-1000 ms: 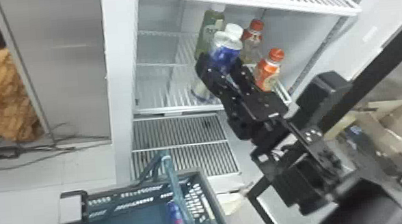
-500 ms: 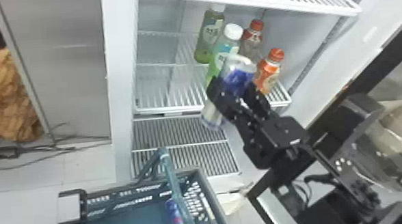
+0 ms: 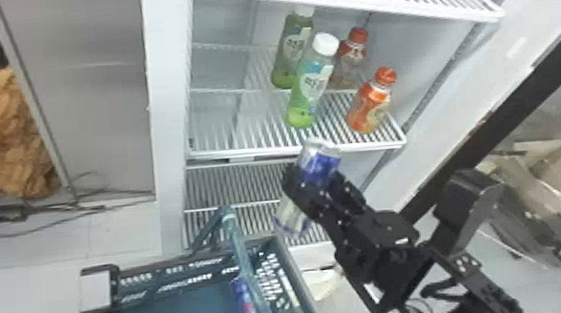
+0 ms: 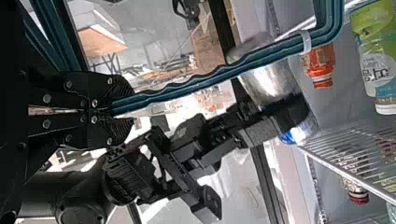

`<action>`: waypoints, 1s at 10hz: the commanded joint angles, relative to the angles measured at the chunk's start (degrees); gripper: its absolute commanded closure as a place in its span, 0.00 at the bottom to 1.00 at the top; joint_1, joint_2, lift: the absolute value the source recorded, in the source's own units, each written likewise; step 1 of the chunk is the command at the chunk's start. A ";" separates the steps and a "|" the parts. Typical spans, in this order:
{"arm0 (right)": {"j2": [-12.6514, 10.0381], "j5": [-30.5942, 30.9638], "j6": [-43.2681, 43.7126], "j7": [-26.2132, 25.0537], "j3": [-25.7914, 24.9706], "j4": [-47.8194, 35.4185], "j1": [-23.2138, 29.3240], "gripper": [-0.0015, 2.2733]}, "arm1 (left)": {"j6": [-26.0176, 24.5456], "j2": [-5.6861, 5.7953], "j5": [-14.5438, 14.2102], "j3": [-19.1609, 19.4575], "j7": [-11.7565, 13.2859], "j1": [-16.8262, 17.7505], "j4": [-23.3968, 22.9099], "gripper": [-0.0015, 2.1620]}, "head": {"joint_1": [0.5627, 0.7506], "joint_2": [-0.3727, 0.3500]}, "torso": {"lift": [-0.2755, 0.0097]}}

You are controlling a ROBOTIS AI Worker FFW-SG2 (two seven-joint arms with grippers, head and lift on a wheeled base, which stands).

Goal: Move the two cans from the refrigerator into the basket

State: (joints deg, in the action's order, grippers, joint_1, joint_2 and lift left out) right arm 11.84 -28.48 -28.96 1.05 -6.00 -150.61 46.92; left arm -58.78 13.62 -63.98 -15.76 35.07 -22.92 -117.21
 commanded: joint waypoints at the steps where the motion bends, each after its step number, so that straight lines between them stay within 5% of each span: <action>1: -0.15 -1.23 -4.51 0.26 -0.40 -0.78 1.59 0.39 | 0.14 0.00 0.00 -0.01 0.00 0.00 0.00 0.56 | 0.70 0.03 | 0.00; 7: -2.08 -1.45 -23.64 2.20 -4.62 -2.60 3.00 0.39 | 0.42 0.09 -0.23 0.22 0.00 -0.28 0.00 0.56 | 0.70 0.03 | 0.00; 10: -2.08 -2.94 -24.06 3.96 -3.60 2.18 0.61 0.39 | 0.42 0.09 -0.23 0.22 0.00 -0.14 0.00 0.56 | 0.70 0.03 | 0.00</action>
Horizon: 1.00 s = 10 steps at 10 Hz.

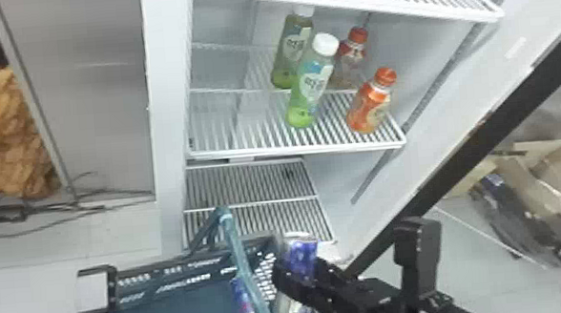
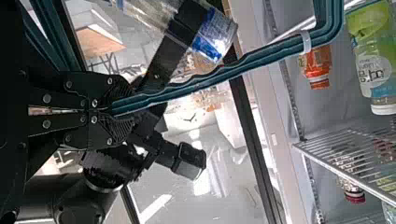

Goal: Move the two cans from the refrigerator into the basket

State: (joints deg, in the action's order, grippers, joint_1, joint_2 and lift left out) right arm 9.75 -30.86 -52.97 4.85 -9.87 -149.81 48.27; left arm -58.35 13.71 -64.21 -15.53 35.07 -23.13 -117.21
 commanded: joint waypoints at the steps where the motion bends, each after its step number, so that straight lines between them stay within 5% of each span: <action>1: 0.18 -1.02 1.36 0.69 1.19 2.65 -1.44 0.39 | 0.00 0.00 0.00 -0.01 0.00 0.07 0.00 0.56 | 0.70 0.03 | 0.00; 7: 0.70 -2.50 4.74 2.18 3.13 5.74 -3.27 0.39 | 0.14 0.00 -0.11 -0.01 0.00 -0.07 0.00 0.56 | 0.70 0.03 | 0.00; 10: 0.70 -2.28 6.29 3.23 3.13 6.03 -3.27 0.18 | 0.14 0.00 -0.11 -0.01 0.00 -0.07 0.00 0.56 | 0.70 0.03 | 0.00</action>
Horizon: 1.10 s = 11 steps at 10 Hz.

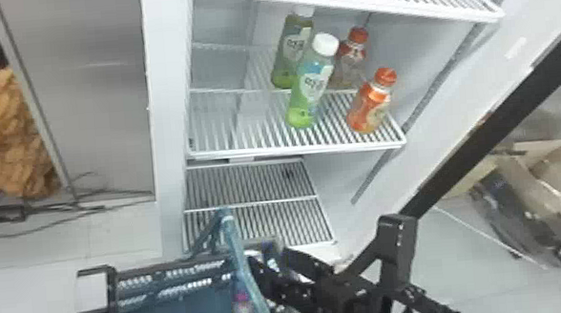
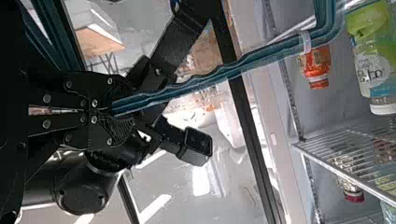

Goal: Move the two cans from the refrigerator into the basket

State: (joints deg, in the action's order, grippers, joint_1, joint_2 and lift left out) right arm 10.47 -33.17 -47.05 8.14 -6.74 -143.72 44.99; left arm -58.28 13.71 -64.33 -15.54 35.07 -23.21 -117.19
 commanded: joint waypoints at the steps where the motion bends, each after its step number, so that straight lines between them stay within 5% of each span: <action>1: -0.01 0.38 2.19 0.74 0.00 0.50 -0.13 0.17 | -0.08 0.00 -0.11 0.00 0.00 0.01 -0.02 0.56 | 0.70 0.03 | 0.00; 11: -0.18 12.04 37.49 -1.37 1.48 -2.32 3.52 0.17 | -0.22 -0.09 -0.11 0.00 0.09 -0.14 -0.02 0.56 | 0.70 0.03 | 0.00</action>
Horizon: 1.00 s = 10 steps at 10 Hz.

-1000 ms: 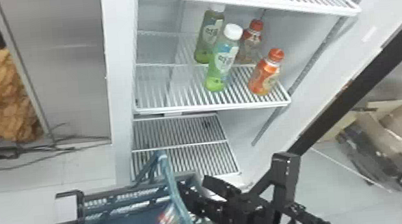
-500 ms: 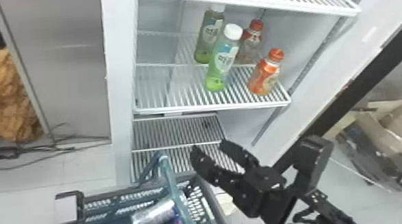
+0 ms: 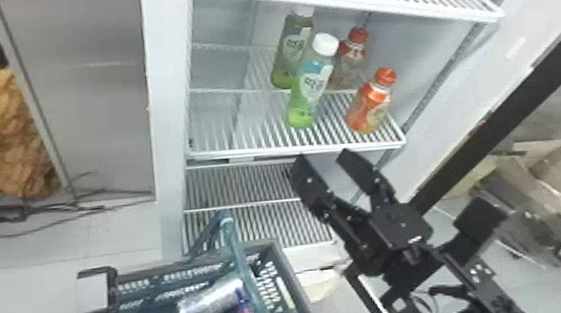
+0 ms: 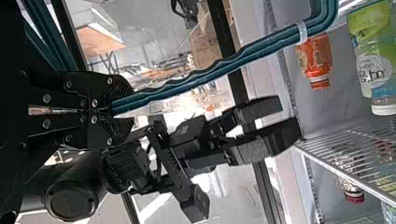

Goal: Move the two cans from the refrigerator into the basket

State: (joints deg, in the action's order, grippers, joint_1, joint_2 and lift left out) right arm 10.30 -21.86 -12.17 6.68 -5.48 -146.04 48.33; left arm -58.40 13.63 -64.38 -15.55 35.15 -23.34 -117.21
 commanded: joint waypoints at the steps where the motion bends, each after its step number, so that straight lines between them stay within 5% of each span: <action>1: 0.24 1.64 7.40 -1.41 1.36 0.00 0.75 0.16 | -0.09 -0.01 0.05 0.01 0.01 0.00 0.00 0.56 | 0.70 0.03 | 0.00; 10: -0.37 4.38 15.13 -8.35 3.08 2.95 4.69 0.11 | -0.51 -0.01 0.97 0.12 -0.08 0.00 0.00 0.56 | 0.70 0.03 | 0.00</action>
State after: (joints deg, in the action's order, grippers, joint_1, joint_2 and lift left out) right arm 9.93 -17.39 2.89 -1.67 -2.40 -143.37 53.13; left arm -58.92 13.62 -63.47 -15.42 35.06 -23.34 -117.21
